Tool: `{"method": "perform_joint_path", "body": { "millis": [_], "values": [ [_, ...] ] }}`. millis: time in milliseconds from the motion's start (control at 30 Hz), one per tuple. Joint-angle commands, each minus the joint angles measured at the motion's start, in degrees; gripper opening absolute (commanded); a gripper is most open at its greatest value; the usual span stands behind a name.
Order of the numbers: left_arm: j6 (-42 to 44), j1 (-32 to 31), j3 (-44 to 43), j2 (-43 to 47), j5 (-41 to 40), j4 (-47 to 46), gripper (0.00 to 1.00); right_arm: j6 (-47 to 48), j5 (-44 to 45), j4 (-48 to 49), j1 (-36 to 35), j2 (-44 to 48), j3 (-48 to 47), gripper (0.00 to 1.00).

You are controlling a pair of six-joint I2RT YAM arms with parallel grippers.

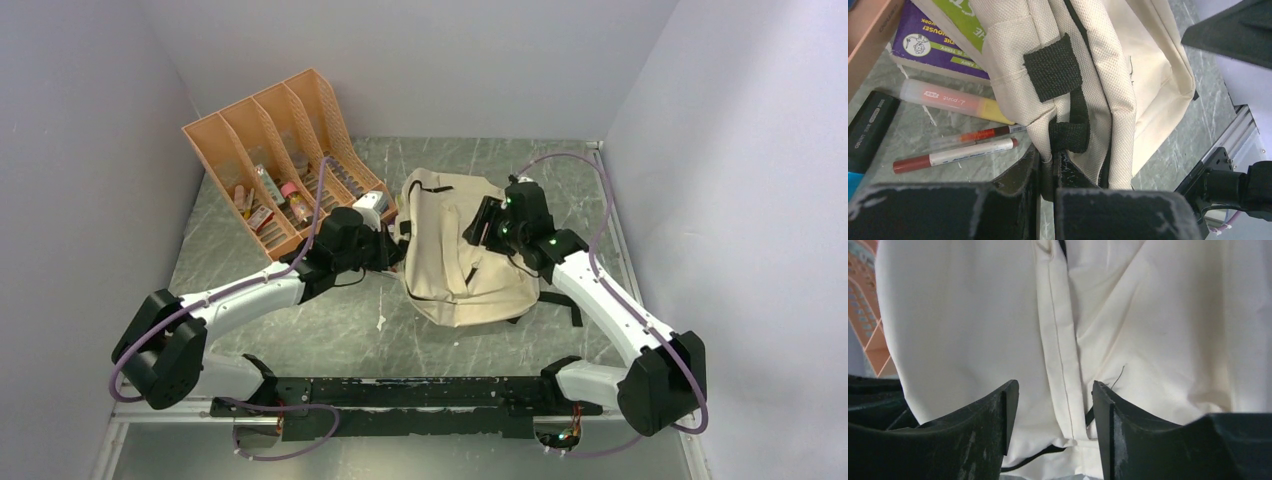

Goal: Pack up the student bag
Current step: Unzip the student bag at the center of the board.

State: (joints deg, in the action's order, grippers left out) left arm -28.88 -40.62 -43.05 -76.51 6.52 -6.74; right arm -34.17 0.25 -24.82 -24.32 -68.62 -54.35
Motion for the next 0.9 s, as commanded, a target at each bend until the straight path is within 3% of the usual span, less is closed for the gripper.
{"method": "perform_joint_path", "body": {
  "millis": [0,100,233,500,667,867],
  "values": [
    [1.6,-0.3,0.3,1.0,-1.6,0.6,0.05,2.2,-12.6,5.9,0.3,0.4,4.5,0.57],
    [1.6,-0.3,0.4,0.6,-0.7,0.0,0.05,0.5,-17.1,10.1,-0.1,0.7,6.2,0.56],
    [1.8,-0.4,0.8,0.2,-0.2,-0.5,0.05,-4.4,-6.7,9.2,0.0,-0.5,5.9,0.62],
    [1.5,-0.4,2.5,-0.1,4.6,-3.1,0.05,-15.5,4.9,17.4,0.3,-6.5,2.9,0.64],
    [1.2,-0.7,3.5,0.0,6.7,-3.6,0.05,-20.9,1.8,26.9,2.2,-13.3,1.4,0.61],
    [0.9,-1.2,4.9,0.9,7.1,-4.0,0.05,-22.0,-3.1,29.6,4.2,-23.5,-5.1,0.56]
  ]
}}
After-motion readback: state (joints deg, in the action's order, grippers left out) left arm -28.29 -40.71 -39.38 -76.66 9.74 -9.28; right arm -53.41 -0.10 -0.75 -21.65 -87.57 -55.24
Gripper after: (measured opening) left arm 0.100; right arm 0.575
